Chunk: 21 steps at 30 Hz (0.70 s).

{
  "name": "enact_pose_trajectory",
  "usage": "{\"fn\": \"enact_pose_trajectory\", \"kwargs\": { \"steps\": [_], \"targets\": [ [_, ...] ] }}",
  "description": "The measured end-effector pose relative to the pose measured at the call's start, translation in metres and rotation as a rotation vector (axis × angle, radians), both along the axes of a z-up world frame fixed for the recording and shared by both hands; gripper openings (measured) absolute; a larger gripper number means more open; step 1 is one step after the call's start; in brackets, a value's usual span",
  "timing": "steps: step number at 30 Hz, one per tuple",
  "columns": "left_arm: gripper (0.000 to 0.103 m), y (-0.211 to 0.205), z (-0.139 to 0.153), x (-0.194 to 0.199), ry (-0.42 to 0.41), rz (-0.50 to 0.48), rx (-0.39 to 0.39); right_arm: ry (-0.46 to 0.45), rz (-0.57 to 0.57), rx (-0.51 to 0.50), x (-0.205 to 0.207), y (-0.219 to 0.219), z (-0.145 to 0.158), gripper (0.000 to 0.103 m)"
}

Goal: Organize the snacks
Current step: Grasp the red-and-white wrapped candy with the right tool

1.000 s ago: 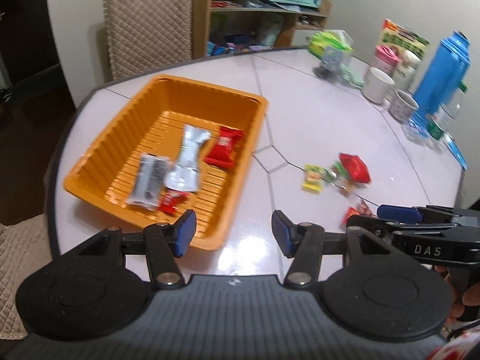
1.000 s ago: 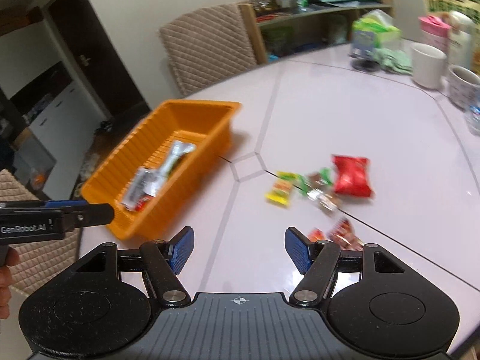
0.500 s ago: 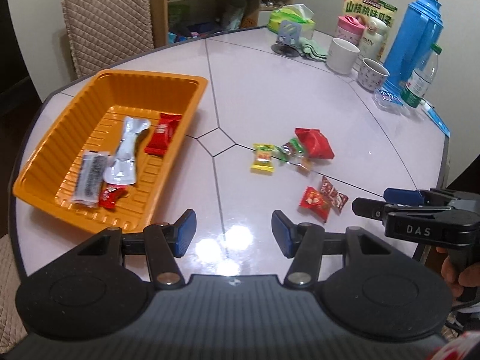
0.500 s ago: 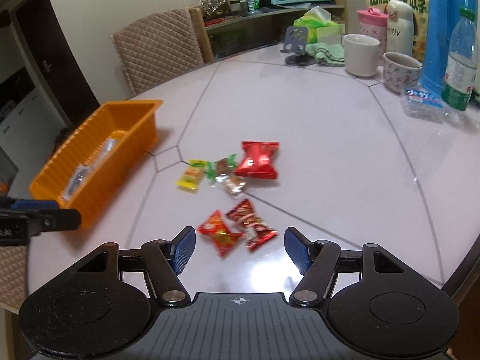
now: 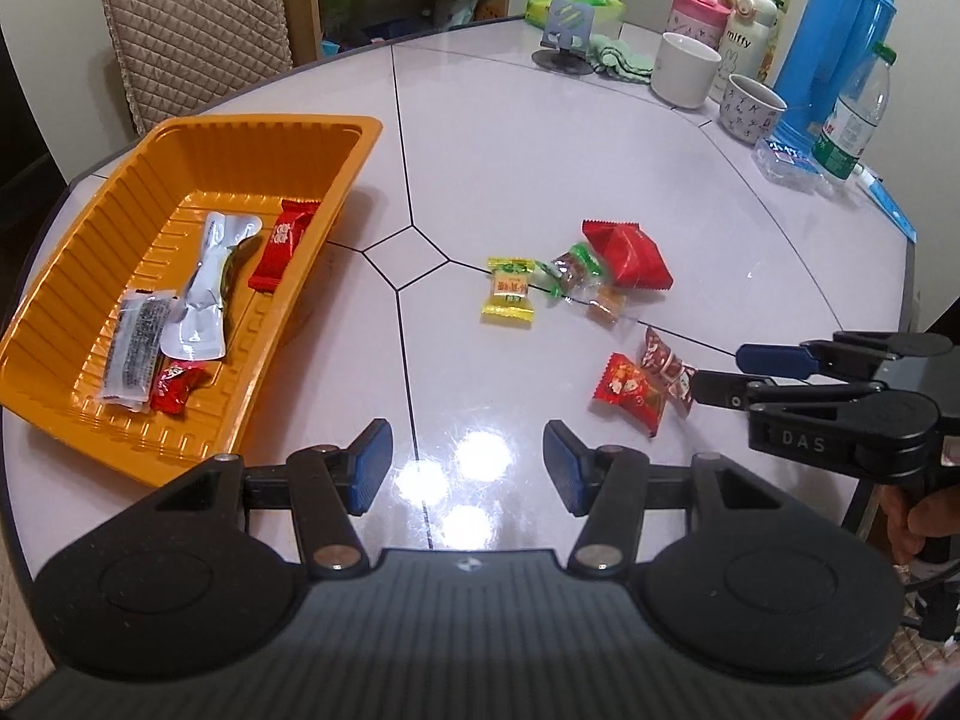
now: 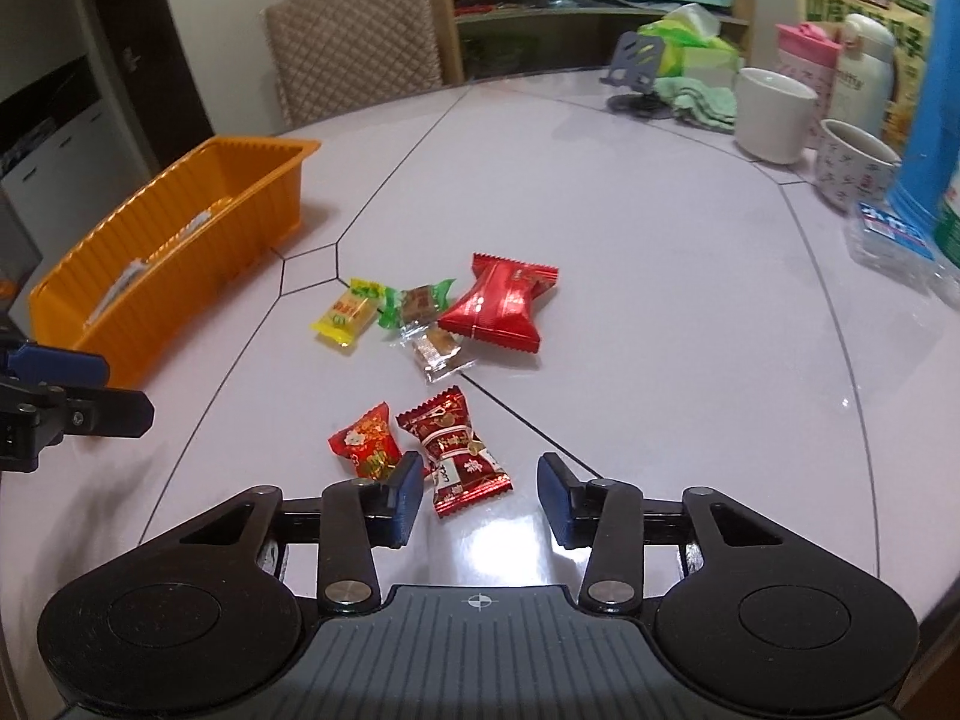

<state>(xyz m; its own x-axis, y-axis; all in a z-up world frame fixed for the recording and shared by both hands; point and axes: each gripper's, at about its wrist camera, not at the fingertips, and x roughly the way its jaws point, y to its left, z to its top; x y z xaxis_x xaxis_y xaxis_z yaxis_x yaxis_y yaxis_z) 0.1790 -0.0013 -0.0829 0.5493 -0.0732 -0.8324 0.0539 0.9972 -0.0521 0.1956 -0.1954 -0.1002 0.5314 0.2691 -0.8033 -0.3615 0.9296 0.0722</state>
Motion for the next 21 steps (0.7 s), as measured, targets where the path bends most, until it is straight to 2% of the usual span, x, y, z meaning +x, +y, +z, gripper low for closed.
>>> {"fn": "enact_pose_trajectory", "kwargs": {
  "steps": [15,18,21],
  "targets": [
    [0.053,-0.009,-0.012,0.018,0.012,-0.008,0.005,0.017,0.088,-0.018,0.021,0.015,-0.019,0.037],
    [0.053,-0.011,-0.014,0.023,0.008,-0.015,0.007,0.009,0.094,-0.021,0.023,0.015,-0.020,0.027],
    [0.053,-0.012,-0.016,0.029,0.005,-0.021,0.009,0.006,0.105,-0.025,0.024,0.015,-0.019,0.025]
  ]
}}
